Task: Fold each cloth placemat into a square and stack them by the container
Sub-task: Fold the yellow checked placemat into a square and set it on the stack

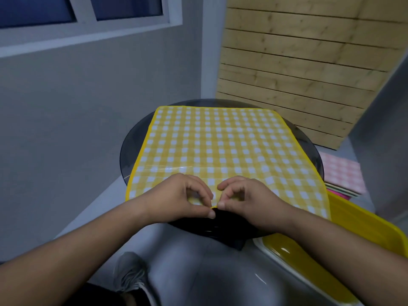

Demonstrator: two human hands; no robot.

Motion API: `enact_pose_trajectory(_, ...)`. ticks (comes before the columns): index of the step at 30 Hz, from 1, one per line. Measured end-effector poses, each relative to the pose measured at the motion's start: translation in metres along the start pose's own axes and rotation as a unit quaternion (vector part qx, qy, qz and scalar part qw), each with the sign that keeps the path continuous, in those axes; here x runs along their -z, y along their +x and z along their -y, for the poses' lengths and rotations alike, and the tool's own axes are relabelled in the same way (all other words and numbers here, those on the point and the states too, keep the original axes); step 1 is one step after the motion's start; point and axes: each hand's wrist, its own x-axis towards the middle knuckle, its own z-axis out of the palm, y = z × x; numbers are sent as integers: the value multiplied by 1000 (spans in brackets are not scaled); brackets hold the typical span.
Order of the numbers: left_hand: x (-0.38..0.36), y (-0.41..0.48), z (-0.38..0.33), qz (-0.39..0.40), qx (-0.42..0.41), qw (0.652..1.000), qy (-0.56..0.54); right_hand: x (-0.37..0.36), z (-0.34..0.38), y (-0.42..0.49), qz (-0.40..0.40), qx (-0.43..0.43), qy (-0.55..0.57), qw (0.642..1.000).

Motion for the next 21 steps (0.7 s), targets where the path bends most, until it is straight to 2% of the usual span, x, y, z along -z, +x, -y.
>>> enact_pose_trajectory(6, 18, 10, -13, 2, 38, 999, -17, 21, 11, 0, -48, 13, 49, 998)
enact_pose_trajectory(11, 38, 23, -32, -15, 40, 999, -23, 50, 15, -4, -86, 34, 20, 996)
enact_pose_trajectory(18, 76, 52, -69, -68, 6, 993, 93, 85, 26, 5, -125, 33, -6, 992)
enact_pose_trajectory(21, 88, 68, -71, -120, 2, 979, 164, 101, 28, 15, -174, 30, -63, 982)
